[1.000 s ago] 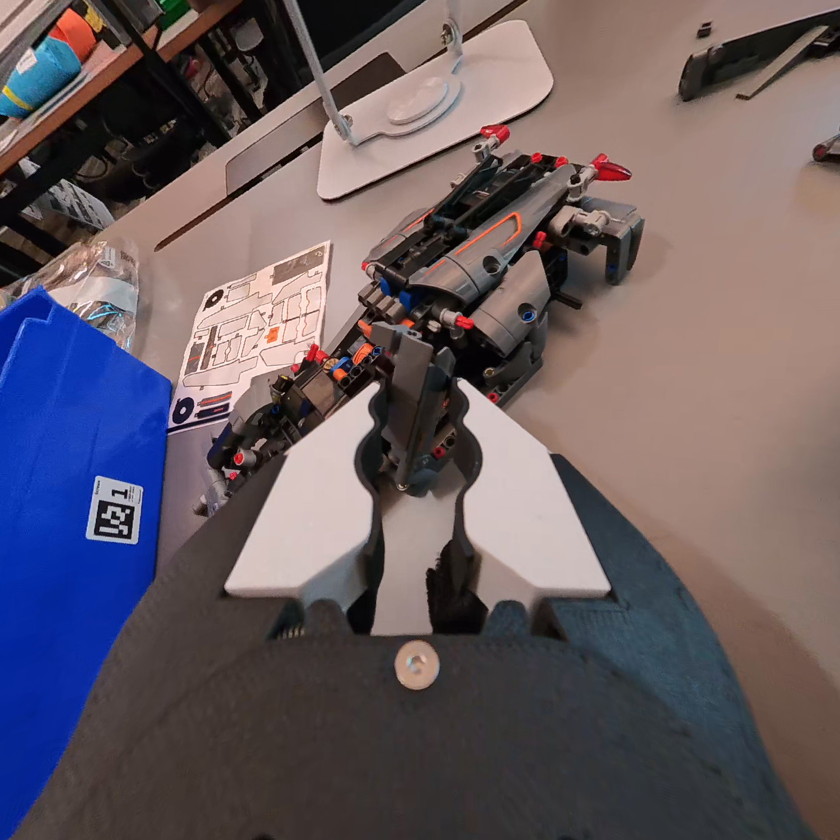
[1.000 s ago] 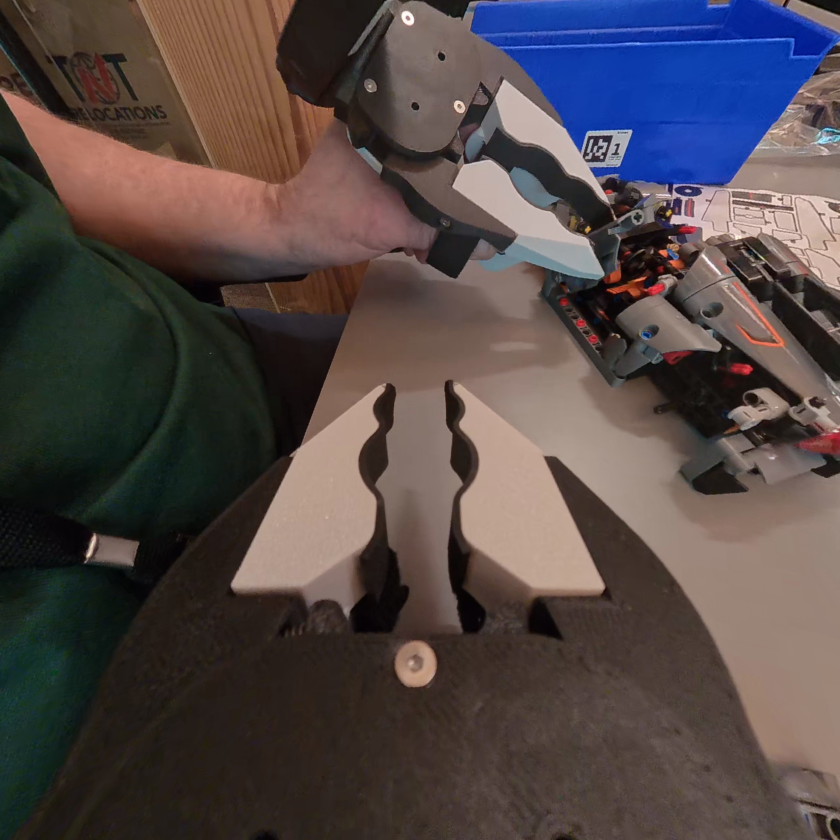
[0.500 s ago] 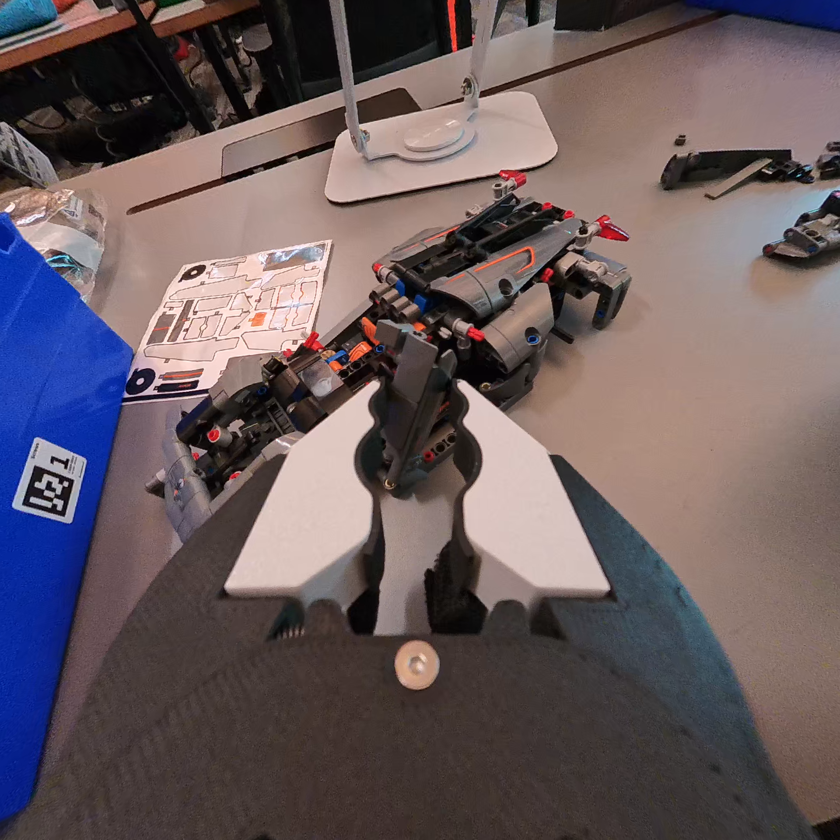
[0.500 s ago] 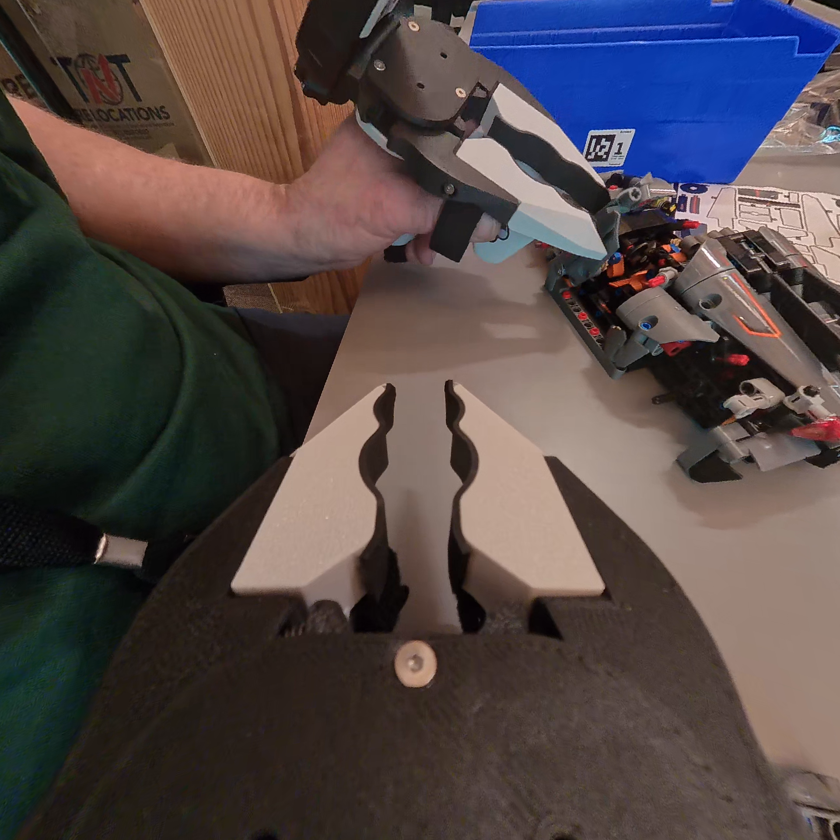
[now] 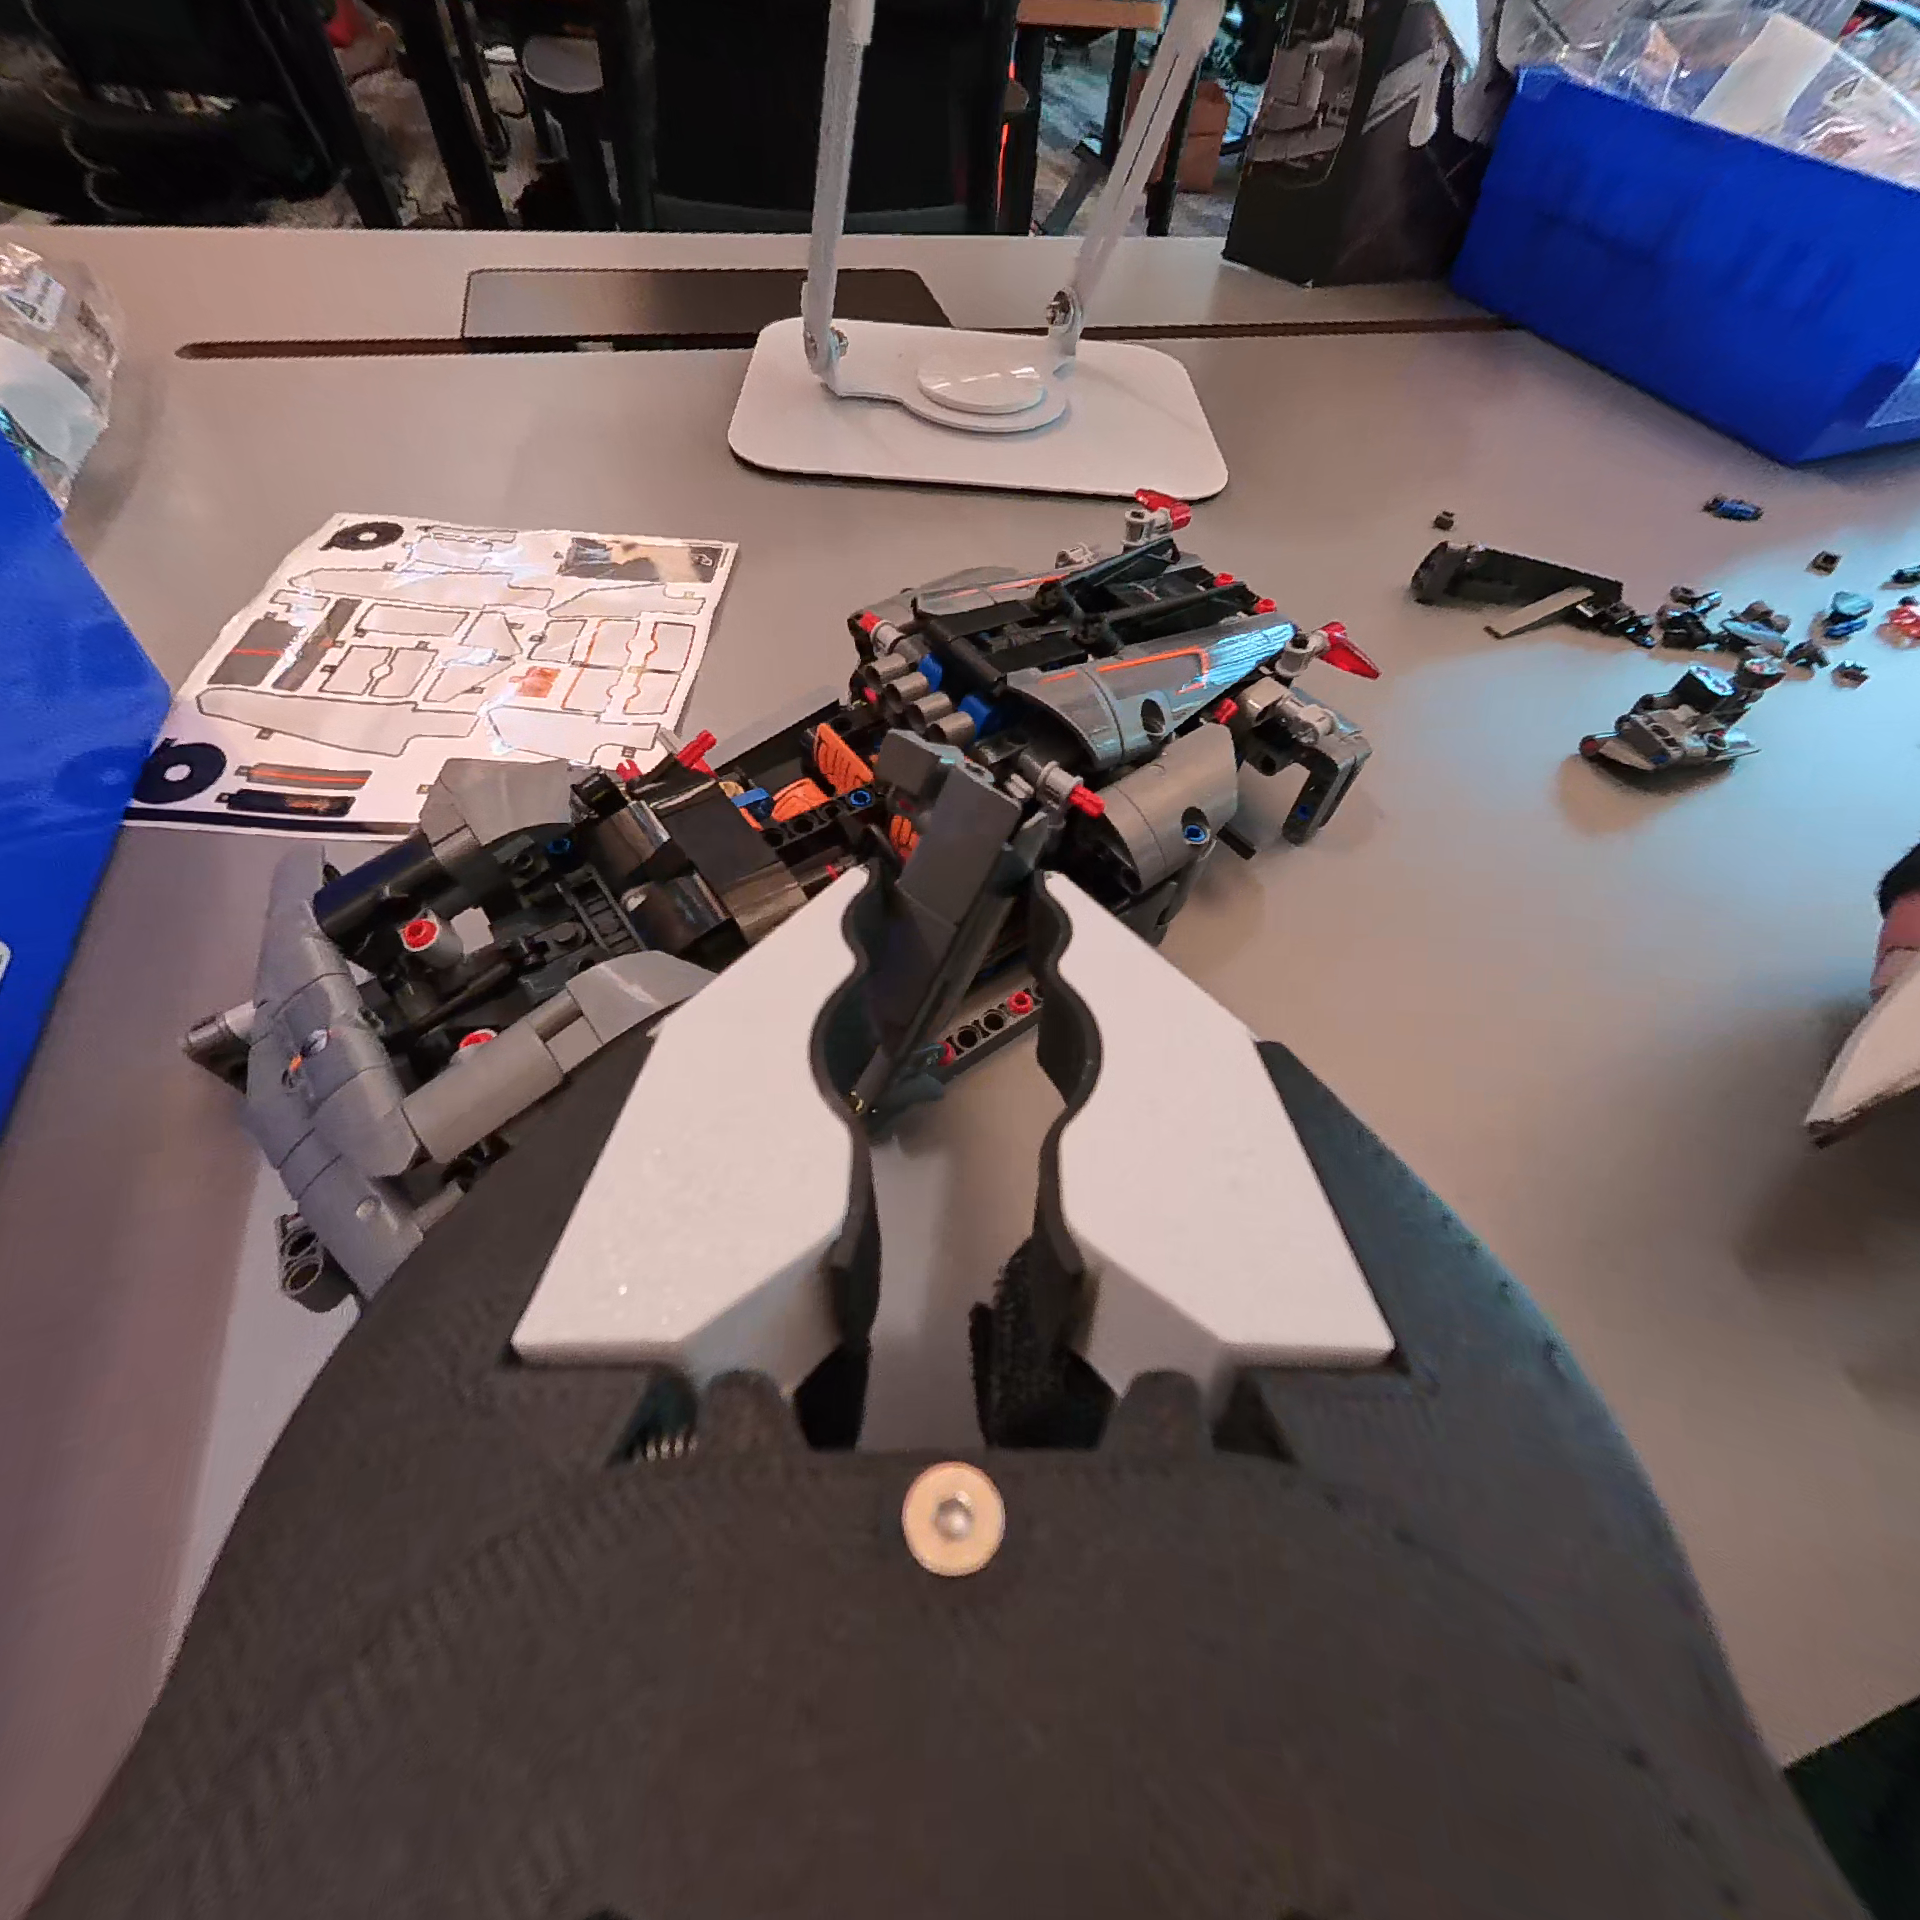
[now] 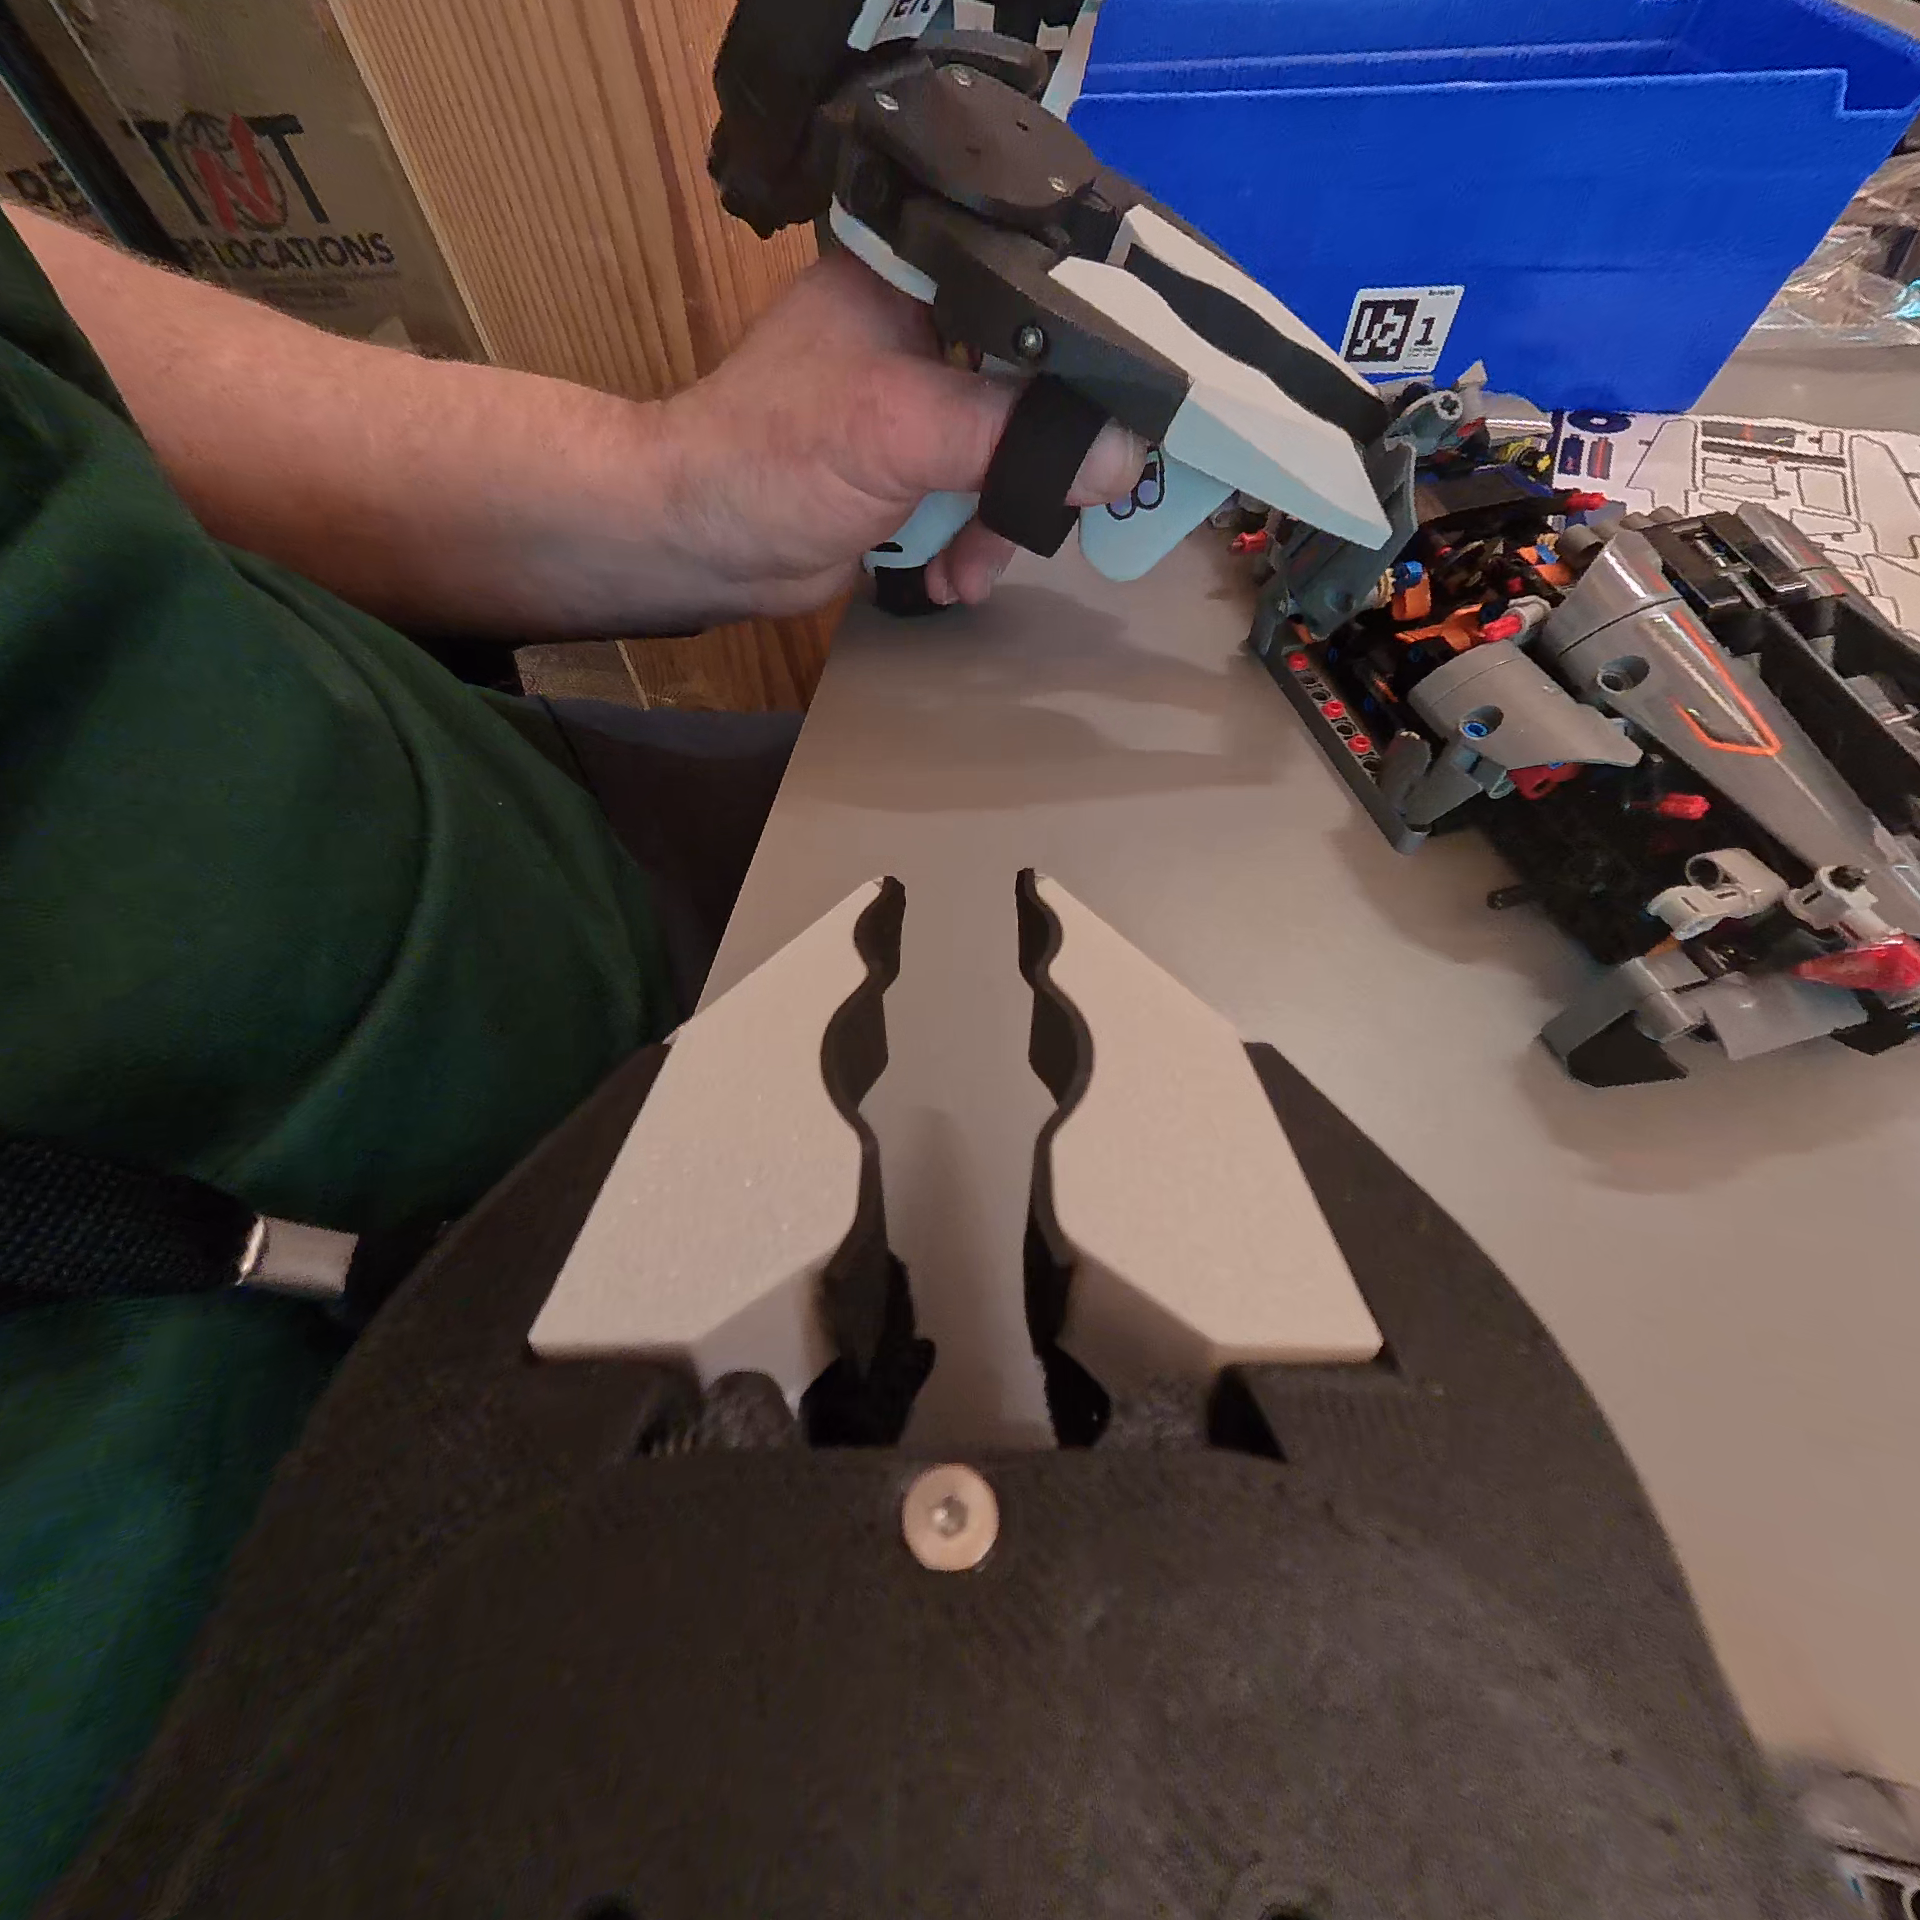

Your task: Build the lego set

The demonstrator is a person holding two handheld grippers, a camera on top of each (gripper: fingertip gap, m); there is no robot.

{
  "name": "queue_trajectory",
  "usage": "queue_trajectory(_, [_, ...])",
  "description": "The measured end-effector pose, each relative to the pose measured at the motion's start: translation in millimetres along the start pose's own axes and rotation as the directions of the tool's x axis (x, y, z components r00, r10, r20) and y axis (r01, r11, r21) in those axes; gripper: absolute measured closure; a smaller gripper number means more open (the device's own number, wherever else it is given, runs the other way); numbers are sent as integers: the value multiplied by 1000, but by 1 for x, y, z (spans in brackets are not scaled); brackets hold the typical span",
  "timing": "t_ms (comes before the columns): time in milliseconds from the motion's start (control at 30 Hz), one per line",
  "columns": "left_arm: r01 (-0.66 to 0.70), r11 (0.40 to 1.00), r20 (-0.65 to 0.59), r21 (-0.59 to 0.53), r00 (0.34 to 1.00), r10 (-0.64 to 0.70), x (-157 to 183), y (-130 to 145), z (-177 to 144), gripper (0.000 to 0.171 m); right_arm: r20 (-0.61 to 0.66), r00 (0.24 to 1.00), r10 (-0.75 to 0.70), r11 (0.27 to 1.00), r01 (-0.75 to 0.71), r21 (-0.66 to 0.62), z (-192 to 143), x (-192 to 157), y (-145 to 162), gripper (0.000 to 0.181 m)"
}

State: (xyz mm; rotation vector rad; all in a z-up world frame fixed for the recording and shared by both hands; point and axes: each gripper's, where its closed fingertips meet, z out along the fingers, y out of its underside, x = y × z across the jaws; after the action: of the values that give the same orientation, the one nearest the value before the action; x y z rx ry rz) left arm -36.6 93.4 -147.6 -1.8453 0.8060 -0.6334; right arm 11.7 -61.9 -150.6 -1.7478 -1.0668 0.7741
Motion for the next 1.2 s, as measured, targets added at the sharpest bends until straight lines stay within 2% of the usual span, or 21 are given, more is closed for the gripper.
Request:
queue_trajectory(333, [9,1000,-42,7,999,-8,4,-1,-2,145,2,1000,-5,1000,5,-2,0,-1,0,161])
queue_trajectory(400, [-8,1000,-18,-7,1000,8,3,0,-3,138,2,1000,-6,1000,6,-2,0,-1,0,161])
queue_trajectory(633, [-228,971,45,-78,972,231,13,-9,3,127,4,1000,-7,1000,7,-9,1,-1,1,161])
queue_trajectory(767, [-289,949,60,-123,953,298,19,-11,13,127,4,1000,-3,1000,3,-4,0,-1,1,161])
queue_trajectory(833, [-281,948,66,-149,954,293,18,-10,16,132,4,1000,-3,1000,3,-1,0,-1,0,161])
queue_trajectory(933, [-242,955,80,-170,963,259,14,-8,17,149,3,1000,-8,1000,8,-4,0,-1,1,161])
queue_trajectory(1200, [-96,989,48,-108,994,102,6,-13,8,150,2,1000,-17,1000,17,-13,1,-2,2,161])
